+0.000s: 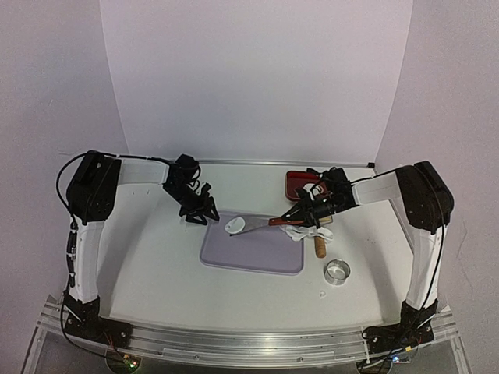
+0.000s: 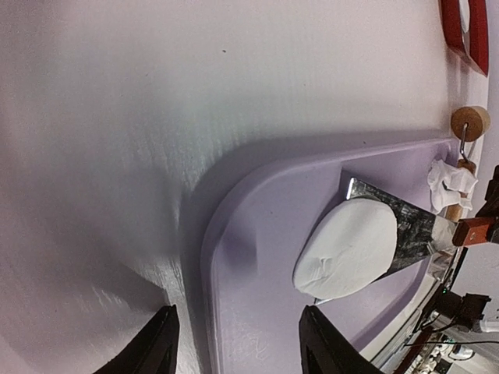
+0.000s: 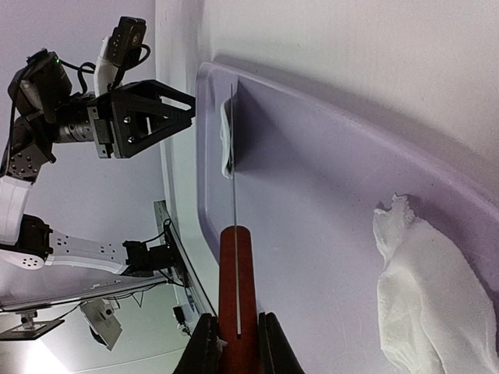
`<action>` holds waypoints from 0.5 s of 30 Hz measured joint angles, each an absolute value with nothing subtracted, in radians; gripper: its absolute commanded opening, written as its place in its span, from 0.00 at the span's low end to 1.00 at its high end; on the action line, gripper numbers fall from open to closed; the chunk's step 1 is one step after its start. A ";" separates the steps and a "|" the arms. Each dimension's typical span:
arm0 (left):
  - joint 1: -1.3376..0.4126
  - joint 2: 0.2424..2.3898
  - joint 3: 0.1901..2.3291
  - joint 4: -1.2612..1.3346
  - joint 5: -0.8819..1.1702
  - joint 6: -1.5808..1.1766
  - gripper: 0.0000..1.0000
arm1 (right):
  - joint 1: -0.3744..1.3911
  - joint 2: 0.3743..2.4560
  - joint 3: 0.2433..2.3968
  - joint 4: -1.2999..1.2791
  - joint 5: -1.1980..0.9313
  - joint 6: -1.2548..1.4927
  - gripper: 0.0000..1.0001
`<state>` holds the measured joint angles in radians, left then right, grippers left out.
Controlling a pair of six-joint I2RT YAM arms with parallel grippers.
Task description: Roll out the dumpling wrappers from the dough
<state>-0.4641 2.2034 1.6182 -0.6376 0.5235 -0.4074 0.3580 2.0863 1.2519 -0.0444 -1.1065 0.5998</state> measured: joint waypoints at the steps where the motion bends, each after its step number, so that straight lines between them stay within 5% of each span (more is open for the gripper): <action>1: -0.464 2.196 1.612 -0.634 0.519 -0.412 0.59 | 0.358 2.083 1.248 -0.040 -1.106 0.604 0.00; 15: -0.461 2.083 1.555 -0.609 0.424 -0.428 0.65 | 0.358 2.041 1.198 0.030 -1.083 0.695 0.00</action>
<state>-0.4606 2.0833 1.5554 -0.6094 0.4242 -0.4282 0.3580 2.0407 1.1976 0.0297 -1.0831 0.6954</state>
